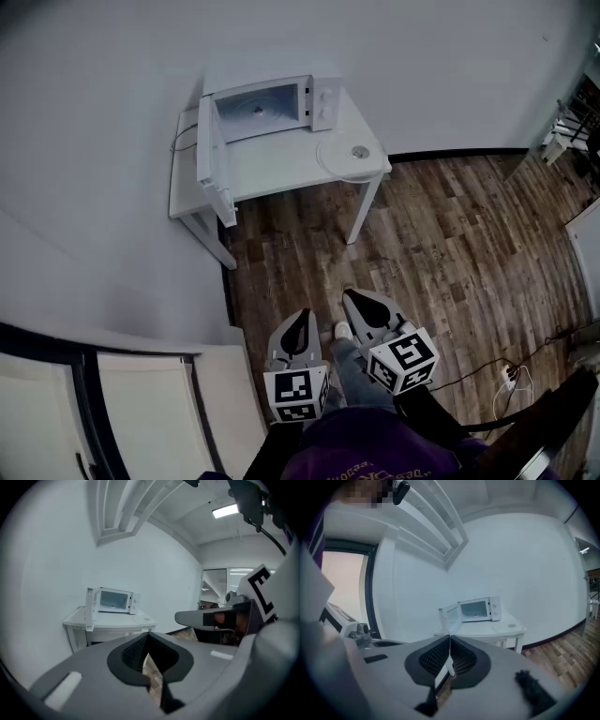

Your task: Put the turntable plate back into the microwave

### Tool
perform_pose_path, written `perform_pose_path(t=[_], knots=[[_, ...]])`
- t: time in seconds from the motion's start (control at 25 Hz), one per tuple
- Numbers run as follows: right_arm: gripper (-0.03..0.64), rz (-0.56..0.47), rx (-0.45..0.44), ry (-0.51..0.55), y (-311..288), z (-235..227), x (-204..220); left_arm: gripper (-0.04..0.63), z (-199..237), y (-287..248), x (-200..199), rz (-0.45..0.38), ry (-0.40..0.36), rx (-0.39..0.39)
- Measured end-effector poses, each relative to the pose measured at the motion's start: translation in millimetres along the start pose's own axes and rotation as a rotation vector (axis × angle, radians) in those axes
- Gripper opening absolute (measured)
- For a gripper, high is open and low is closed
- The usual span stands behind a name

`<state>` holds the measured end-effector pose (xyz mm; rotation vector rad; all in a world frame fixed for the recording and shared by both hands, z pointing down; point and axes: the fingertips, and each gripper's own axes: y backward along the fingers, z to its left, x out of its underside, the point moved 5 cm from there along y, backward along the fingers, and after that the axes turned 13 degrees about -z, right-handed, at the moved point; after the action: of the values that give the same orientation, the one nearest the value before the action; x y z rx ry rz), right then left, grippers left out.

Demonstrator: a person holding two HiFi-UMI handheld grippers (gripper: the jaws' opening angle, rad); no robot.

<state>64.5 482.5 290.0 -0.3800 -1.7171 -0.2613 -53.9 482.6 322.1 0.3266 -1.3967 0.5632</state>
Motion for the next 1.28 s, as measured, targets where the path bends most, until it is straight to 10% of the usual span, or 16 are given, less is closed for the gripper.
perform_pose_path(t=[1.28], knots=[[0.011, 0.081, -0.132, -0.004, -164.7, -181.5, -30.8, 0.005, 19.7, -240.8, -29.2, 0.003, 0.029, -0.112]])
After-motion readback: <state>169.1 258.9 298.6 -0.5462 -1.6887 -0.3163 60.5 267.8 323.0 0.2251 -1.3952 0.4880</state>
